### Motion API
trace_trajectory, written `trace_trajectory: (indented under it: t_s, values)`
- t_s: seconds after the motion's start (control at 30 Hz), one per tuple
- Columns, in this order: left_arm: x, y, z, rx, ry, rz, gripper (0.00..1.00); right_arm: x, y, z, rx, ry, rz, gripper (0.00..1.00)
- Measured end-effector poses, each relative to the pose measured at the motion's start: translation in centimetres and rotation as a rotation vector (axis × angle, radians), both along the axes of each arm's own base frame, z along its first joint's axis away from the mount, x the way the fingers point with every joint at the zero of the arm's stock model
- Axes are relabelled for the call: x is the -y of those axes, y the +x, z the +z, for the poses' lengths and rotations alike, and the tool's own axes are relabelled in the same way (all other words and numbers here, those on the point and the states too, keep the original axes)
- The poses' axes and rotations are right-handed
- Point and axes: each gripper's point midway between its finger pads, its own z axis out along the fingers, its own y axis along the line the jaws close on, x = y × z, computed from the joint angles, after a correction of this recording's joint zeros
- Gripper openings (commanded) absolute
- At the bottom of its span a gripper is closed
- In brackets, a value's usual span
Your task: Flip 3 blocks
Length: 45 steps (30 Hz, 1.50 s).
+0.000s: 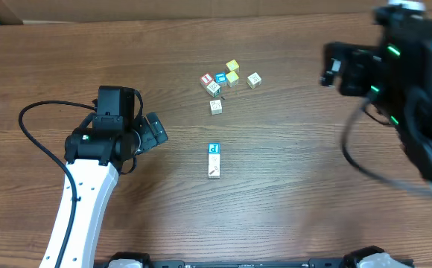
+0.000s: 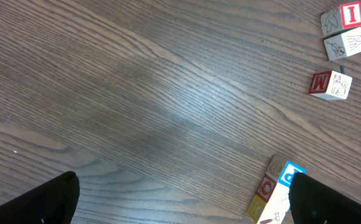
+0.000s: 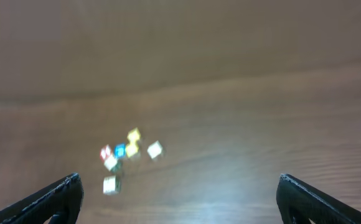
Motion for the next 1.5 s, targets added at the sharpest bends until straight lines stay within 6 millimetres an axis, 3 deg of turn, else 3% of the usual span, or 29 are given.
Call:
trace_trajectory:
  t_s: [0.17,0.27,0.43,0.63,0.9,1.03,1.2,1.4,1.5]
  values:
    - [0.0,0.0,0.0,0.0,0.0,0.0,1.0,3.0,-3.9,5.8,0.227,0.02,-0.058,1.0]
    - [0.0,0.0,0.0,0.0,0.0,0.0,1.0,5.3,-7.2,7.8,0.368,0.025,-0.095,1.0]
    - [0.0,0.0,0.0,0.001,0.0,0.0,1.0,7.9,-13.2,7.0,0.538,0.032,-0.147,1.0]
    - [0.0,0.0,0.0,0.0,0.001,0.0,1.0,8.6,-17.2,3.7,0.748,0.051,-0.164,1.0]
    - [0.0,0.0,0.0,-0.001,0.0,0.0,1.0,7.4,-18.3,4.0,1.107,0.089,-0.088,1.0]
    - [0.0,0.0,0.0,-0.001,0.0,0.0,1.0,6.7,-18.0,2.5,1.191,0.088,-0.043,1.0]
    - [0.0,0.0,0.0,-0.001,0.0,0.0,1.0,6.1,-16.3,-1.7,1.188,0.082,-0.004,1.0]
    - [0.0,0.0,0.0,-0.001,0.0,0.0,1.0,5.8,-12.4,-9.0,1.025,0.077,0.002,1.0]
    - [0.0,0.0,0.0,-0.001,0.0,0.0,1.0,5.7,-11.3,-11.4,0.969,0.075,0.002,1.0]
